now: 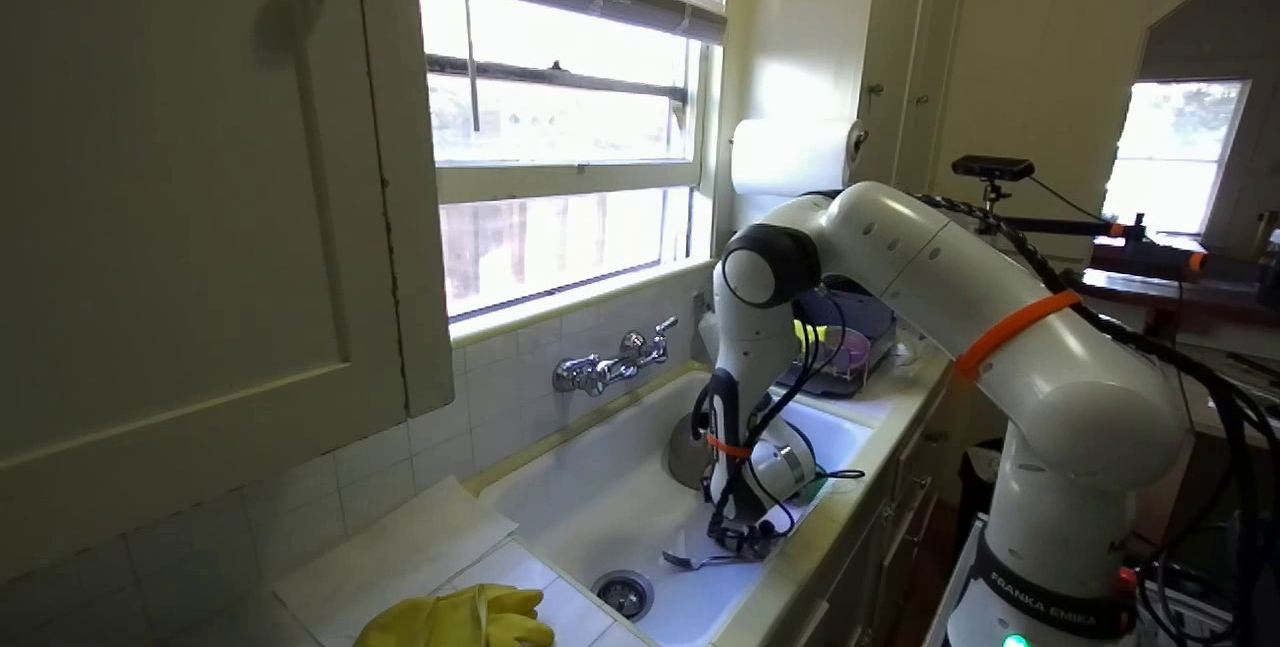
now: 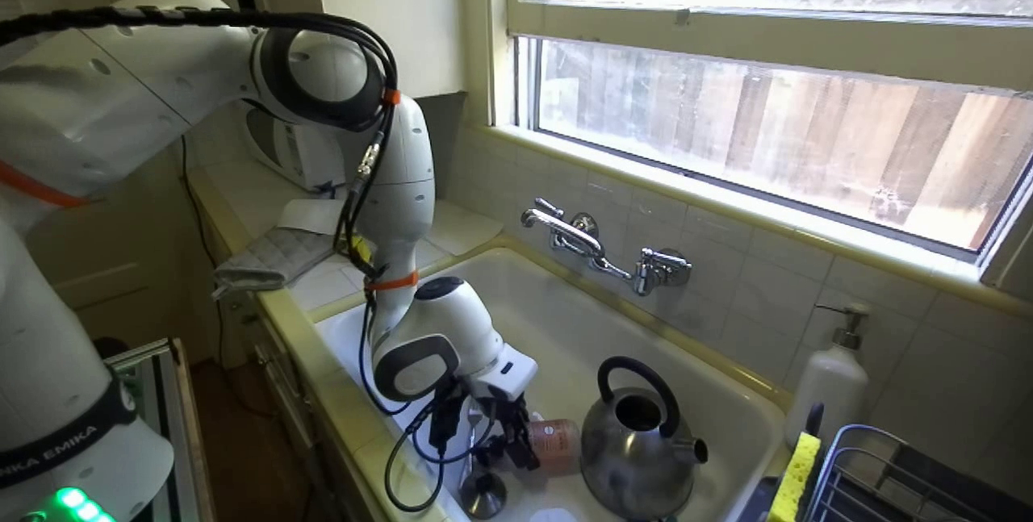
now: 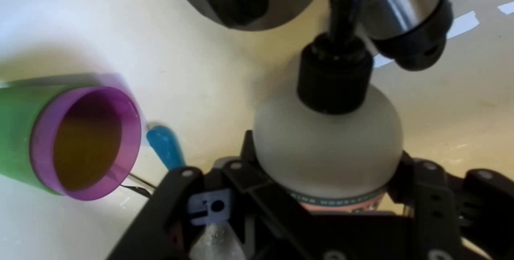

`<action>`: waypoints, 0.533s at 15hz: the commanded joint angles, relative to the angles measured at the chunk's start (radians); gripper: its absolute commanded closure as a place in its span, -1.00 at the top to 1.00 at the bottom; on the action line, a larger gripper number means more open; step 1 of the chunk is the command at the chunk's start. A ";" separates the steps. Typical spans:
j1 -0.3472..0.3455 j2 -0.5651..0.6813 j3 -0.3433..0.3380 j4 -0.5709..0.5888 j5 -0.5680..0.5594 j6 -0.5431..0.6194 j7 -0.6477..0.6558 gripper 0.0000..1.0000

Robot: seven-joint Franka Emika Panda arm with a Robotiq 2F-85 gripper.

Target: Remove the orange bottle from the sink and put it on the window sill

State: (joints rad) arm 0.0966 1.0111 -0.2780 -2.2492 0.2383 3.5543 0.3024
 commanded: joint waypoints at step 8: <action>0.018 -0.345 -0.026 -0.281 0.029 -0.011 -0.187 -0.09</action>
State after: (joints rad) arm 0.1004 0.7884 -0.2838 -2.4382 0.2503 3.5549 0.1876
